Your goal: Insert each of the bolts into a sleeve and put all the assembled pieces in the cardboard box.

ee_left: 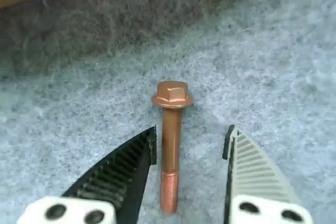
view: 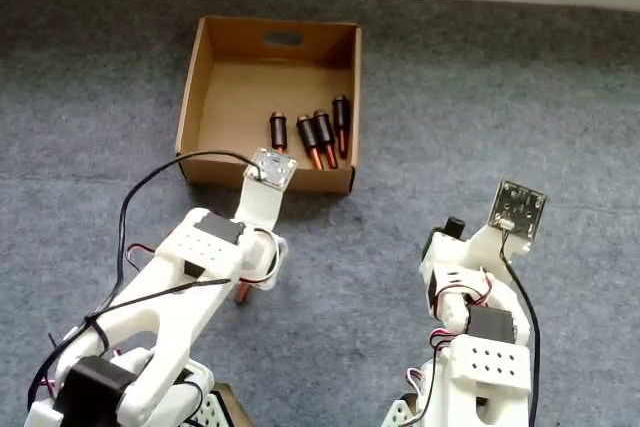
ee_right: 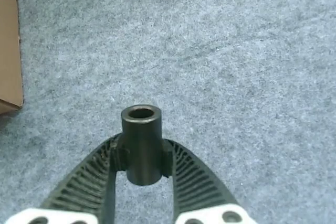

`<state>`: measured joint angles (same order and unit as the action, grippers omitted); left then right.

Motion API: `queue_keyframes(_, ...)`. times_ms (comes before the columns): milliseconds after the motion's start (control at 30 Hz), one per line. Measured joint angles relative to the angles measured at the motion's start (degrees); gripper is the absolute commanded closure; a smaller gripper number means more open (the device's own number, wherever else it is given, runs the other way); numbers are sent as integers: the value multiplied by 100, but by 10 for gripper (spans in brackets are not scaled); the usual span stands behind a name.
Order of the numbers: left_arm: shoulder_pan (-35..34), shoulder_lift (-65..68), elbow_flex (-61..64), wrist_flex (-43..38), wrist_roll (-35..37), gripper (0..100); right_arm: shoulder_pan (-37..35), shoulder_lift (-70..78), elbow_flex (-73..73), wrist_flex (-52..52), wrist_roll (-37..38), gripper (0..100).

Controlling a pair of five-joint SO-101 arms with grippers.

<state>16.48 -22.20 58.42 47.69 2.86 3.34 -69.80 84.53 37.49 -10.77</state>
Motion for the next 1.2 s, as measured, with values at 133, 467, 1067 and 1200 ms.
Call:
queue_keyframes(133,0,0,0,-325,0,858,0,0,0,0,0,992)
queue_keyframes(467,0,0,53,-440,-26,845,0,0,0,0,0,992)
queue_keyframes(1067,0,589,-308,9,-26,822,0,0,0,0,0,992)
queue_keyframes(1200,-9,1231,-905,387,-26,822,0,0,0,0,0,992)
